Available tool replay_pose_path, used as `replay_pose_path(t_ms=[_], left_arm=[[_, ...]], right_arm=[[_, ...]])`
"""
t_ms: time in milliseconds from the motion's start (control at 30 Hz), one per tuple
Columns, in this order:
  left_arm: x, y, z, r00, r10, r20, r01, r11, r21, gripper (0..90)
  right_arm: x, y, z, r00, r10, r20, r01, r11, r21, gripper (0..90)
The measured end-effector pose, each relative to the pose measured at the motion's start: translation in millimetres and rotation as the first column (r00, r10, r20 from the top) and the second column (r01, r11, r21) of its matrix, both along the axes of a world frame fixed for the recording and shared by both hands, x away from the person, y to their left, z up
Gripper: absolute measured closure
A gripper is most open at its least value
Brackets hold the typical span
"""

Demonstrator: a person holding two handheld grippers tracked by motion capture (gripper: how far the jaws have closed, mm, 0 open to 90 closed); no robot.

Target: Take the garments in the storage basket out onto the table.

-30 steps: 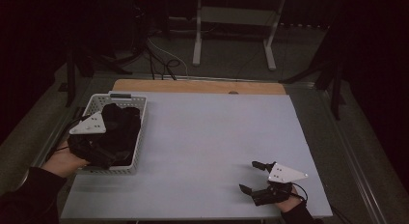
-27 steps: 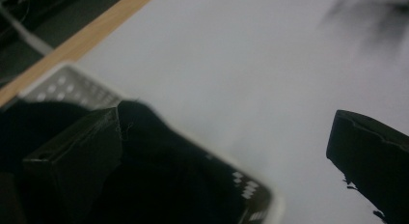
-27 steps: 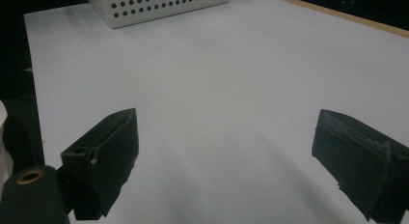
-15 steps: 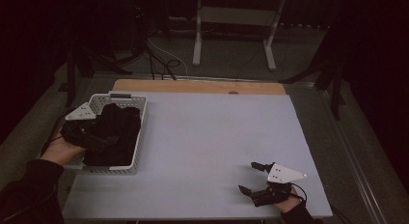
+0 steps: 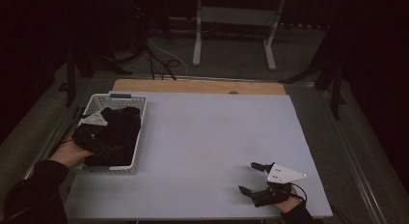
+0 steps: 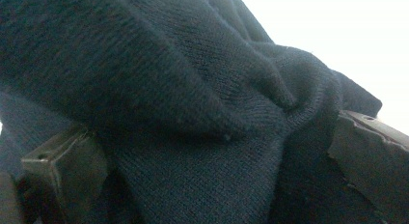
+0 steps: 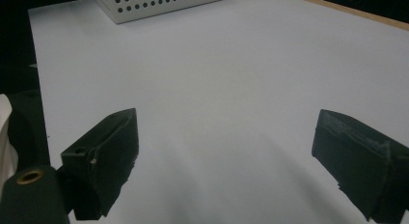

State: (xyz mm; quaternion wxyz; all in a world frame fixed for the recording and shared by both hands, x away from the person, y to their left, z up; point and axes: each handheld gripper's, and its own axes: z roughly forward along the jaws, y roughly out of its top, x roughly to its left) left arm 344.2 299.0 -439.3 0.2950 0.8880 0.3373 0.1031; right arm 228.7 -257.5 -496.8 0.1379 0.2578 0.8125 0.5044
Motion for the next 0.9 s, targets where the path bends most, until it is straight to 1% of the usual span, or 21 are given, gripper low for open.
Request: replay_pose_path(t_ms=[100,133,200,267,300,333,367,433,467,500,533,567,600,633,700,900], left_arm=[[1.6,-5.7,-5.6,0.9997,-0.017,-0.020,0.017,0.9995,0.025,0.0],[2.8,-8.0,-8.2,0.9993,-0.022,-0.031,0.024,0.9986,0.048,0.0],[4.2,-10.6,-11.2,0.9987,-0.029,-0.042,0.032,0.9972,0.068,0.0],[4.7,-14.2,-14.9,0.9986,-0.040,-0.034,0.043,0.9924,0.115,0.0],[5.1,-15.4,-16.8,0.9986,-0.042,-0.034,0.046,0.9908,0.127,0.0],[6.1,-17.9,-20.9,0.9983,-0.047,-0.034,0.052,0.9831,0.176,0.0],[6.6,-18.8,-22.8,0.9982,-0.050,-0.032,0.055,0.9788,0.197,0.0],[8.2,-21.3,-27.6,0.9985,-0.049,-0.026,0.054,0.9649,0.257,0.0],[9.8,-22.6,-30.0,0.9990,-0.039,-0.021,0.043,0.9585,0.282,0.0],[11.3,-23.2,-31.3,0.9994,-0.028,-0.017,0.032,0.9541,0.298,0.0],[12.2,-23.5,-32.4,0.9995,-0.028,-0.013,0.031,0.9508,0.308,0.0],[13.9,-23.6,-33.6,0.9997,-0.020,-0.015,0.023,0.9455,0.325,0.0],[15.5,-23.8,-34.9,0.9999,-0.008,-0.014,0.012,0.9421,0.335,0.0],[16.6,-23.6,-36.1,0.9999,-0.003,-0.013,0.008,0.9417,0.336,0.0],[17.8,-24.2,-38.2,0.9998,-0.002,-0.017,0.008,0.9371,0.349,0.0],[18.4,-26.9,-44.6,0.9995,0.010,-0.030,0.001,0.9360,0.352,0.0]], right_arm=[[0.0,0.3,0.0,1.0000,0.000,-0.001,0.000,1.0000,0.000,9.6],[0.1,0.3,-0.1,1.0000,0.000,-0.002,0.000,1.0000,0.000,9.6],[0.2,0.5,-0.4,1.0000,0.001,-0.003,-0.001,1.0000,-0.001,9.6],[0.1,0.6,-0.5,1.0000,0.002,-0.003,-0.002,1.0000,-0.003,9.6],[0.1,0.6,-0.6,1.0000,0.003,-0.005,-0.003,1.0000,-0.003,9.6],[0.1,0.5,-0.7,1.0000,0.003,-0.006,-0.003,1.0000,-0.003,9.6],[0.3,0.4,-0.9,1.0000,0.002,-0.005,-0.002,1.0000,-0.005,9.6],[0.2,0.4,-0.9,1.0000,0.003,-0.006,-0.003,1.0000,-0.003,9.6],[0.1,0.5,-0.9,1.0000,0.002,-0.005,-0.002,1.0000,-0.004,9.6],[0.0,0.4,-0.8,1.0000,0.001,-0.004,-0.001,1.0000,-0.004,9.6],[-0.1,0.2,-0.7,1.0000,0.000,-0.003,0.000,1.0000,-0.003,9.6],[-0.1,0.1,-0.6,1.0000,0.000,-0.003,0.000,1.0000,-0.003,9.6],[-0.1,-0.2,-0.5,1.0000,-0.002,-0.002,0.002,1.0000,-0.002,9.6],[0.1,-0.5,-0.4,1.0000,-0.002,0.000,0.002,1.0000,-0.001,9.6],[0.2,-0.7,-0.2,1.0000,-0.004,-0.001,0.004,1.0000,0.002,9.6],[0.3,-0.2,-0.4,1.0000,-0.004,-0.003,0.004,1.0000,0.000,9.6]])
